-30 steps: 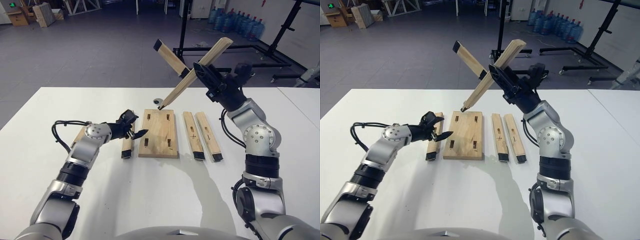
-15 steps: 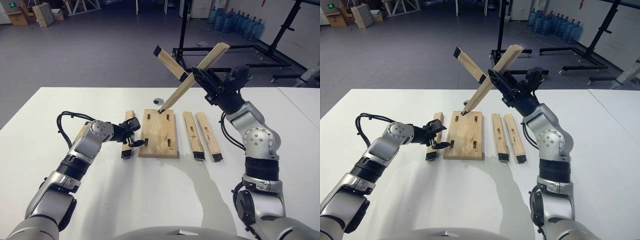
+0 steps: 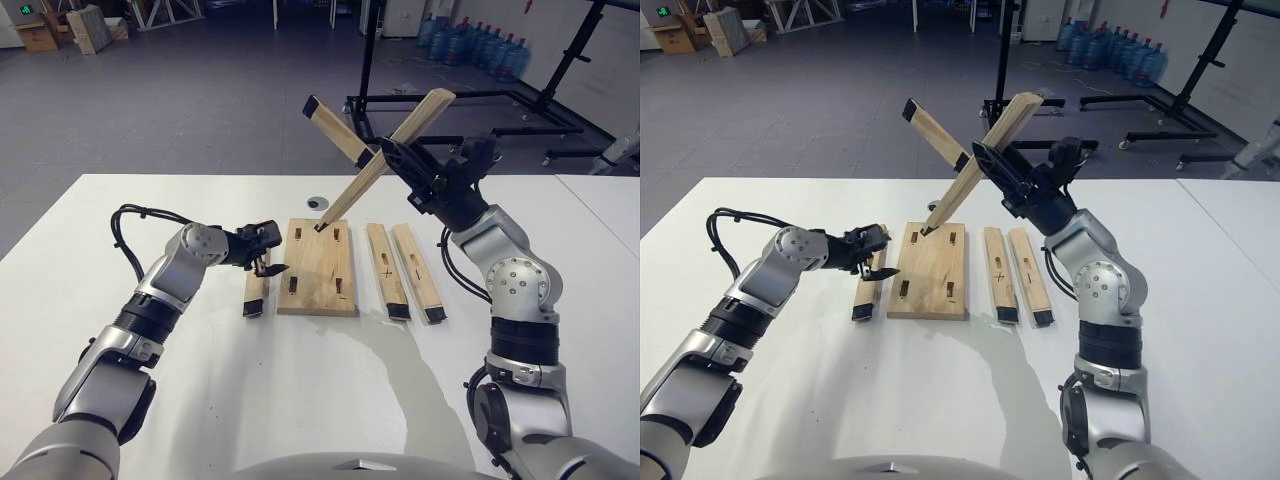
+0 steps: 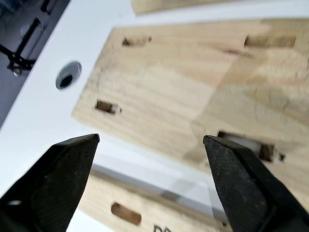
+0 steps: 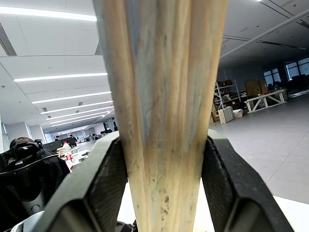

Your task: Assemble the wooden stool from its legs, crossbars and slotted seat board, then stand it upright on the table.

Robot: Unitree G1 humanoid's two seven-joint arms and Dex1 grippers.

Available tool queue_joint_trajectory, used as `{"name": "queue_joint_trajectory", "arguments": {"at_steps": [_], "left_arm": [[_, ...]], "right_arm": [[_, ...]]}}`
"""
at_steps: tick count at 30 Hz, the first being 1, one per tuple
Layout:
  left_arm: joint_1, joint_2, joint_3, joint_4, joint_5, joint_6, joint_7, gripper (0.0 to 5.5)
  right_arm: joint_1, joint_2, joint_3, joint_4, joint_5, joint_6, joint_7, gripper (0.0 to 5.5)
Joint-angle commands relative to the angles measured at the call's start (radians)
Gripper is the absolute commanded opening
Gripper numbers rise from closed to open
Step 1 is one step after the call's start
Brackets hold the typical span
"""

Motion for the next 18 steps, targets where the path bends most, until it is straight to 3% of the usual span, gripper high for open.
{"name": "queue_joint_trajectory", "arguments": {"at_steps": [1,8,18], "left_arm": [[-0.025,-0.009,-0.024,0.031,0.044,-0.085,0.014,3.95],[-0.004,0.013,-0.113,0.086,0.179,-0.244,0.016,3.95],[0.015,0.036,-0.153,0.064,0.229,-0.316,-0.073,3.95]], "right_arm": [[0.000,-0.001,0.001,-0.013,-0.003,-0.009,0.004,2.06],[-0.004,-0.004,0.003,-0.018,0.003,-0.003,0.002,2.06],[-0.008,-0.010,0.006,-0.021,0.001,0.002,0.001,2.06]]}}
